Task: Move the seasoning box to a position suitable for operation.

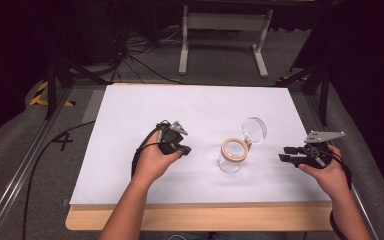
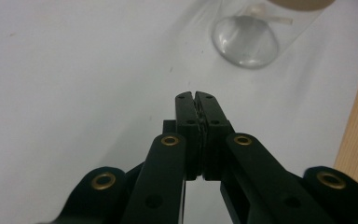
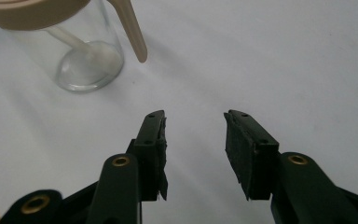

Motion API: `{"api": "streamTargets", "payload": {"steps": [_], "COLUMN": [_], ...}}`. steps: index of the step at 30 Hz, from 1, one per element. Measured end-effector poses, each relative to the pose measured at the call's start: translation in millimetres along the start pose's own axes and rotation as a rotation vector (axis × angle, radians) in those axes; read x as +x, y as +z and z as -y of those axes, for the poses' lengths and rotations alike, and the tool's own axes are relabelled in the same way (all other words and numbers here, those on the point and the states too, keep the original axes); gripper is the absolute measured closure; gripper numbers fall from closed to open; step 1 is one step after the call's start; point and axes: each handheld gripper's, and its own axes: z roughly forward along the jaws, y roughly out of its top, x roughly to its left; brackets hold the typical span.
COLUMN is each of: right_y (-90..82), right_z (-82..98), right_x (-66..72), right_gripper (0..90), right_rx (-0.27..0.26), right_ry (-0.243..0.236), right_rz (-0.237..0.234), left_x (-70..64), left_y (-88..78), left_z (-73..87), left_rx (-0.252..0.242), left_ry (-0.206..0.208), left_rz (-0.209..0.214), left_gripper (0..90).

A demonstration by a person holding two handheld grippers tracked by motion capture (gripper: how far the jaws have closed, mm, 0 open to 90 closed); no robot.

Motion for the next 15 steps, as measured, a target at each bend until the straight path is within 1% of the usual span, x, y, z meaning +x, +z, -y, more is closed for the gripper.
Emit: {"api": "streamTargets", "payload": {"steps": [2,3,4,6,7,10,12,13,15], "right_y": [-3.9,-5.4,-6.8,-9.2,-10.7,-13.3,-13.5,-13.0,-12.2], "right_z": [1.7,2.1,2.3,2.0,1.6,0.6,-0.2,-0.7,-1.9], "right_x": [1.1,2.2,2.5,3.4,3.8,3.1,2.7,2.4,1.8], "right_gripper": [59.2,59.8,60.0,60.2,60.4,60.5,60.4,60.4,60.4], "right_rx": [0.000,-0.002,-0.001,0.000,-0.002,-0.013,-0.016,-0.015,-0.016], "right_ry": [0.011,0.024,0.023,0.020,0.022,0.021,0.022,0.021,0.018], "right_rz": [0.005,-0.002,-0.005,-0.003,-0.005,-0.008,-0.014,-0.014,-0.017], "left_x": [-1.8,-2.9,-4.6,-6.5,-7.2,-10.0,-11.4,-11.2,-10.6], "left_y": [5.6,7.3,9.3,14.3,16.7,24.3,29.6,31.8,36.5], "left_z": [-7.4,-11.0,-13.9,-21.1,-23.3,-32.4,-37.9,-40.6,-45.4], "left_rx": [-0.006,-0.002,-0.006,-0.002,-0.010,-0.012,-0.028,-0.031,-0.045], "left_ry": [0.005,0.009,0.006,0.009,0.005,0.009,0.001,0.008,-0.002], "left_rz": [0.013,0.018,0.015,0.032,0.037,0.041,0.063,0.066,0.080], "left_gripper": [89.3,89.4,89.5,89.5,89.6,89.6,89.7,89.7,89.8]}}
